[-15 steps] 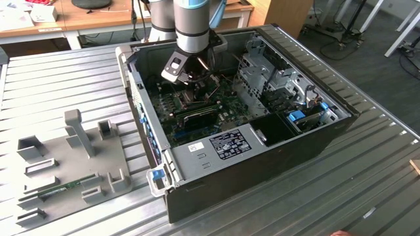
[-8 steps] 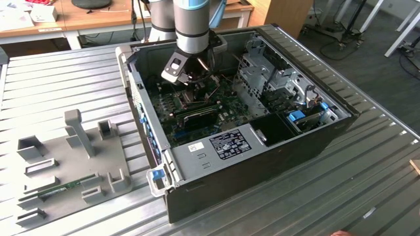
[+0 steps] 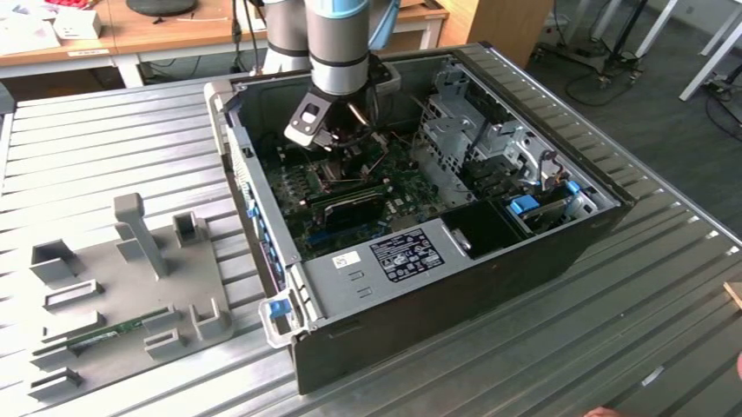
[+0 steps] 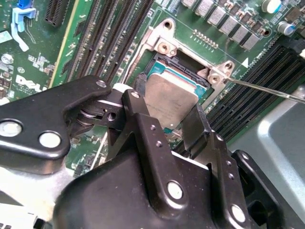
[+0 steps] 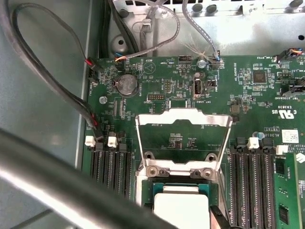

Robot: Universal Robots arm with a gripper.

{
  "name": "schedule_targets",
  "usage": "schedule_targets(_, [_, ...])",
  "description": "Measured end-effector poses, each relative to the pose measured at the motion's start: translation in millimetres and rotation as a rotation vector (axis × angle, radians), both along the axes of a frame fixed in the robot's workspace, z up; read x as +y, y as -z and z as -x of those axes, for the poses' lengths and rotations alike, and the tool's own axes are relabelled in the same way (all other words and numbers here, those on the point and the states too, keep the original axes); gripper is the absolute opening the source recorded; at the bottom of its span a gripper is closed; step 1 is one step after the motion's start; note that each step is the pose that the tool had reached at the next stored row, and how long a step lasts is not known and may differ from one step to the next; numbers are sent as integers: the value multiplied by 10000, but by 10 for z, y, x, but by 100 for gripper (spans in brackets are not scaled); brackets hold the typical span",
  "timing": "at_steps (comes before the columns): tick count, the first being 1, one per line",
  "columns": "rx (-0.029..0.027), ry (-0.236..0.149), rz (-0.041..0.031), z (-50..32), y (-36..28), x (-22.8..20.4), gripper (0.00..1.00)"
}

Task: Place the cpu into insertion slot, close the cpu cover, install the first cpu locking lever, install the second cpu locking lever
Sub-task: 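Place the cpu into insertion slot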

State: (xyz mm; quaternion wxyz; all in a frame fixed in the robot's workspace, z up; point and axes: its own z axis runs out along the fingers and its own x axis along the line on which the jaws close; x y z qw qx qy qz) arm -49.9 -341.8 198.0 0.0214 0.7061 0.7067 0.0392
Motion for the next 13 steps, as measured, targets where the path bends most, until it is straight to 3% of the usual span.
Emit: schedule_targets(13, [0,75,0,1,3,8,54])
